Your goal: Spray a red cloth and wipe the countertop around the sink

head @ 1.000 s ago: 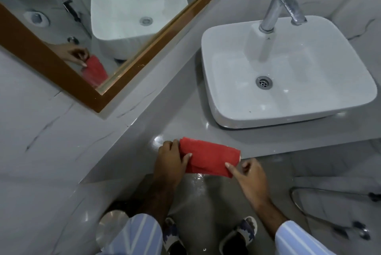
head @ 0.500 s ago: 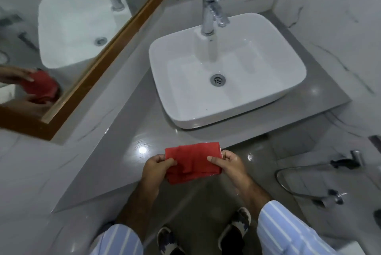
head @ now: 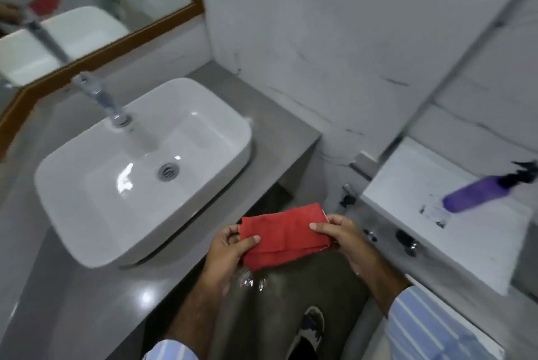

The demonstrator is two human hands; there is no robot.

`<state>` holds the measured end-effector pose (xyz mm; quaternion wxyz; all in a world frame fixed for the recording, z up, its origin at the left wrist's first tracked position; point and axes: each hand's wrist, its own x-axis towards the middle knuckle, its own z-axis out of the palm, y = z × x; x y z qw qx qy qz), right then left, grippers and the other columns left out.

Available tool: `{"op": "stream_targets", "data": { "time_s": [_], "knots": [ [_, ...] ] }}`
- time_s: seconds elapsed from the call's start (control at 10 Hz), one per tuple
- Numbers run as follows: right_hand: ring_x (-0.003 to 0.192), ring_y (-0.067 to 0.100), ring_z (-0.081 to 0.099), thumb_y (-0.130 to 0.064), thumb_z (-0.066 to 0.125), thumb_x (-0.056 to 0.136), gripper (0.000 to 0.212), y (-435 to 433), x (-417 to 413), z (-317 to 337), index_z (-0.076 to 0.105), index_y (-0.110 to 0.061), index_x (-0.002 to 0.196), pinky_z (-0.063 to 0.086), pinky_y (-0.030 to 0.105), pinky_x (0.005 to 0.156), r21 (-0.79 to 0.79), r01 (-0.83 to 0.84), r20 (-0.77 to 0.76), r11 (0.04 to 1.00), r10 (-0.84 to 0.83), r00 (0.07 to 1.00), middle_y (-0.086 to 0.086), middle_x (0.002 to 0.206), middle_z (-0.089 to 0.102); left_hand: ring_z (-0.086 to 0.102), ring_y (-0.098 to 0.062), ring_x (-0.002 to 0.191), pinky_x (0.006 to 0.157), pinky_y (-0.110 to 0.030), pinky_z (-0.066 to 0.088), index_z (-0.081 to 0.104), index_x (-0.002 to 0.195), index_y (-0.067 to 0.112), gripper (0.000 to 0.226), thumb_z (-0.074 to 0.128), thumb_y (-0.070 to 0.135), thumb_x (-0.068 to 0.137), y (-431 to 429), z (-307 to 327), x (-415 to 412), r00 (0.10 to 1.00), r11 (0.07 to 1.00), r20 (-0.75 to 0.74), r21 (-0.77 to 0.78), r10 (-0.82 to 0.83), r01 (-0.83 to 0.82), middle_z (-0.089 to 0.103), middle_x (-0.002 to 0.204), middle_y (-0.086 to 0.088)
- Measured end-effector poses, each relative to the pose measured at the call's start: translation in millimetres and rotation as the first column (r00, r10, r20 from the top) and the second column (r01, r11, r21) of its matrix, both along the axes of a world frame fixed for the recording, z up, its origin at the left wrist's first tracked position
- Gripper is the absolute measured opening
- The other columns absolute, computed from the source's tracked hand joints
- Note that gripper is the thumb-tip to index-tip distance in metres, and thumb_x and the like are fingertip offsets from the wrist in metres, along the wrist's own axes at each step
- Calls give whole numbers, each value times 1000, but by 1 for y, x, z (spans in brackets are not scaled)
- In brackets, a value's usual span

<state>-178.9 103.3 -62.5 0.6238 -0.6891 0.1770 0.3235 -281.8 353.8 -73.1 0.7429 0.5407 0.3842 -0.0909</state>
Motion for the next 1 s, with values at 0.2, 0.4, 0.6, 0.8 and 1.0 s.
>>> {"op": "stream_targets", "data": {
  "time_s": [0.2, 0.4, 0.6, 0.8, 1.0],
  "knots": [
    [80, 23, 81, -17, 85, 81, 21, -105, 33, 19, 76, -10, 98, 65, 36, 64, 2, 268, 21, 964, -268, 963, 13, 97, 83, 76, -18, 87, 83, -38, 63, 70, 108, 20, 34, 81, 2, 81, -89, 42, 116, 913, 892, 181, 347, -367, 289, 81, 102, -10],
    [79, 26, 81, -7, 77, 86, 27, -174, 48, 17, 73, -8, 113, 65, 35, 64, 210, 563, -157, 799, -541, 826, 12, 96, 84, 69, -12, 100, 97, -18, 51, 71, 119, 23, 40, 65, 4, 84, -219, 93, 254, 493, 270, 94, 915, -865, 299, 77, 108, 5],
    [75, 25, 80, -10, 85, 80, 23, -156, 67, -2, 75, -8, 101, 67, 32, 70, 278, 734, -432, 620, -602, 672, 12, 88, 82, 62, -32, 118, 98, -45, 53, 64, 134, 29, 47, 56, 9, 93, -333, 89, 327, 141, -369, -396, 911, -907, 182, 70, 125, -5],
    [52, 26, 74, 0, 75, 89, 8, -154, 94, -20, 71, 5, 85, 64, 32, 53, 307, 847, -590, 433, -612, 527, 21, 70, 76, 64, -31, 124, 103, -37, 50, 68, 133, 28, 45, 55, 8, 94, -369, 38, 352, 78, -439, -493, 827, -867, 351, 72, 132, -6],
    [60, 21, 76, -14, 73, 92, 9, -205, 68, -17, 75, -8, 98, 62, 28, 55, 128, 635, -338, 761, -569, 750, 11, 75, 81, 43, -28, 150, 127, -37, 28, 43, 158, 15, 63, 58, 11, 97, -369, 13, 348, 97, -403, -468, 835, -879, 374, 48, 162, -9]
  ]
}}
